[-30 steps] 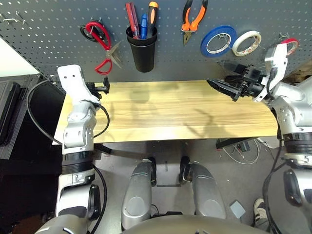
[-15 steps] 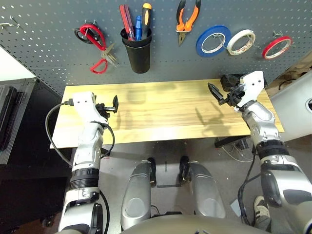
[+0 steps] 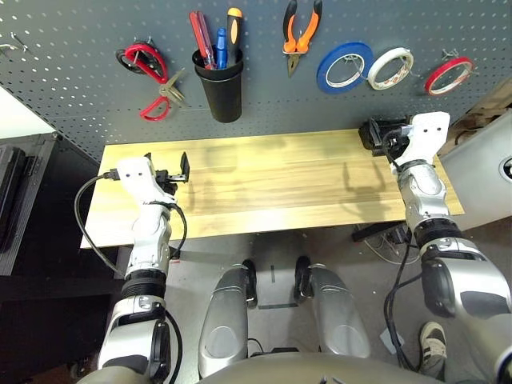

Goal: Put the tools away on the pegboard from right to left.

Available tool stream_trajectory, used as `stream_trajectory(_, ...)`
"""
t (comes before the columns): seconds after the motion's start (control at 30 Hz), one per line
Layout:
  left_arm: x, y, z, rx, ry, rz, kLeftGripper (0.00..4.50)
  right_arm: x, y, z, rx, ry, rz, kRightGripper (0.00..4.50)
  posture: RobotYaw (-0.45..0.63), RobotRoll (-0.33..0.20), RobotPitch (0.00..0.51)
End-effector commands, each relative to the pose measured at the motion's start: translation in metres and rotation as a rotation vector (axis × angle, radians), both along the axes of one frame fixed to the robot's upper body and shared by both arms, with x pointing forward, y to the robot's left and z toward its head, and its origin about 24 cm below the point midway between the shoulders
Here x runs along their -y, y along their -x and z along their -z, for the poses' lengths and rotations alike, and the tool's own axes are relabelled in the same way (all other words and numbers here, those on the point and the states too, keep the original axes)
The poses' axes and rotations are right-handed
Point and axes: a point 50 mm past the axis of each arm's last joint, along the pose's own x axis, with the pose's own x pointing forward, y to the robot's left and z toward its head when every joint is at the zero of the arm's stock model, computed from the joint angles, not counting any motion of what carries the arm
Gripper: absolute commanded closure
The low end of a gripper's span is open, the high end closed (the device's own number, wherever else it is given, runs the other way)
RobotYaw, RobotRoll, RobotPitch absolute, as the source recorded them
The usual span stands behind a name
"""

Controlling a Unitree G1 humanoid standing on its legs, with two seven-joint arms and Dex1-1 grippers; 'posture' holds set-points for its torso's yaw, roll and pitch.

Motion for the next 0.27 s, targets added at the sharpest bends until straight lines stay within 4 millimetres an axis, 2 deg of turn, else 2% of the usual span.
stream_trajectory(0.03,-0.0043,0.0006,0.0051,-0.005,-0.003,-0.025,0.05,0.0061,0.0096,0.0154,-0.03,-0.004,0.035,0.0,-0.04,0.0,0.209)
stream_trajectory(0.17,-0.0087,-0.0012,0.0069,0.0,-0.002,-0.049,0.05,0.0075,0.0148,0.021,-0.033,-0.003,0.054,0.0,-0.05,0.0,0.201)
stream_trajectory(0.27,-0.0123,-0.0002,0.01,0.003,0.004,-0.082,0.05,0.0064,0.0181,0.0249,-0.033,0.0,0.056,0.0,-0.04,0.0,0.163)
